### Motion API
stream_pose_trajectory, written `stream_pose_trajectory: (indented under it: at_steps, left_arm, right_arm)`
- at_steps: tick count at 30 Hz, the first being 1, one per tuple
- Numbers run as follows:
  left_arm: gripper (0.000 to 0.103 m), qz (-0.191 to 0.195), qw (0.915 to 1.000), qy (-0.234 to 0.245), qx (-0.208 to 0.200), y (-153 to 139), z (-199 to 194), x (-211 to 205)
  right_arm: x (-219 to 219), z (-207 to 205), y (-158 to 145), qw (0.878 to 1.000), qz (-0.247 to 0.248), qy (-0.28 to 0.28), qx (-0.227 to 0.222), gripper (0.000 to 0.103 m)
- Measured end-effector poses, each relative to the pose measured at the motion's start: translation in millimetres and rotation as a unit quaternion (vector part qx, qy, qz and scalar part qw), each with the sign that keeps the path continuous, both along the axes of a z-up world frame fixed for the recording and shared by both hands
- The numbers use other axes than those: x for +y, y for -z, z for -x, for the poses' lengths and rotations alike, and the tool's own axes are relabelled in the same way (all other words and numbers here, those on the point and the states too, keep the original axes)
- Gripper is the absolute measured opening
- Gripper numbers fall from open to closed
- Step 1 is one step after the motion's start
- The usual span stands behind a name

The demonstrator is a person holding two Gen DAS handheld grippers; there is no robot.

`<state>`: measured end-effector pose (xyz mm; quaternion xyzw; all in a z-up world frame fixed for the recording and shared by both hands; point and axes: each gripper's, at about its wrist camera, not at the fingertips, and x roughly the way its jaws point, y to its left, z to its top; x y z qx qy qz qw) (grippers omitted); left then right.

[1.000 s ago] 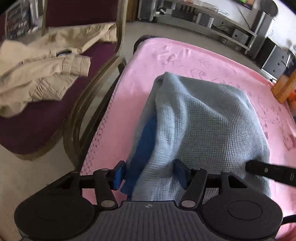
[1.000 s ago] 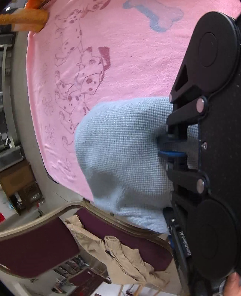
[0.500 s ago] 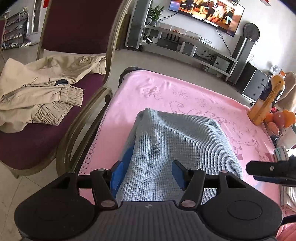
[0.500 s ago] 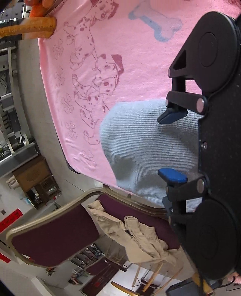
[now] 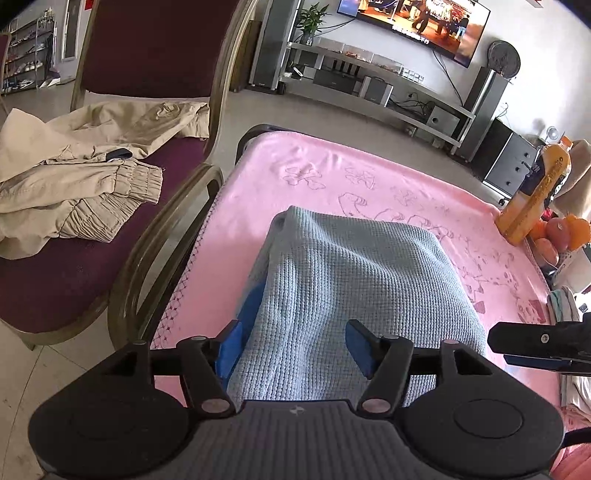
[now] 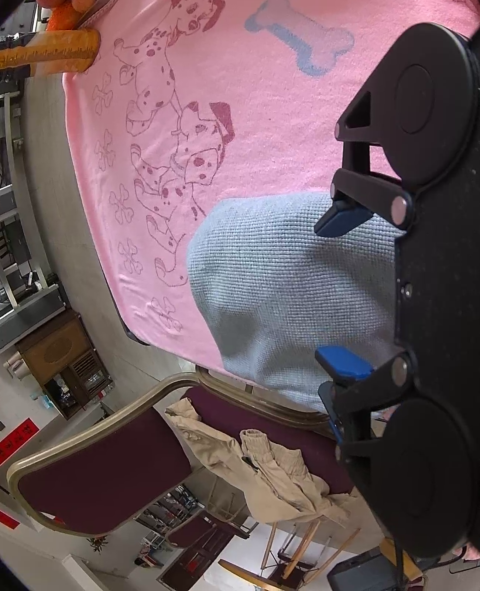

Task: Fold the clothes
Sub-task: 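Grasp the folded sweatshirt end with both grippers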

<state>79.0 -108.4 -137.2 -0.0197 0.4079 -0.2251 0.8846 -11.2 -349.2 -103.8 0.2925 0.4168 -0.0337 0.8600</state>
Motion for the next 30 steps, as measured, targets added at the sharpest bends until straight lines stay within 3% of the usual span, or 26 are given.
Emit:
stream_pose_trajectory:
  at_steps: [14, 30]
  left_arm:
    - [0.061, 0.000, 1.0000, -0.004, 0.002, 0.4, 0.5, 0.4]
    - [0.061, 0.003, 0.9999, -0.007, 0.008, 1.8, -2.2, 3.4]
  right_arm:
    - [2.0, -0.9, 4.0, 1.000, -0.010, -0.002, 0.010, 0.071]
    - [-1.2, -0.8, 5.0, 1.000, -0.006, 0.003, 0.010, 0.072]
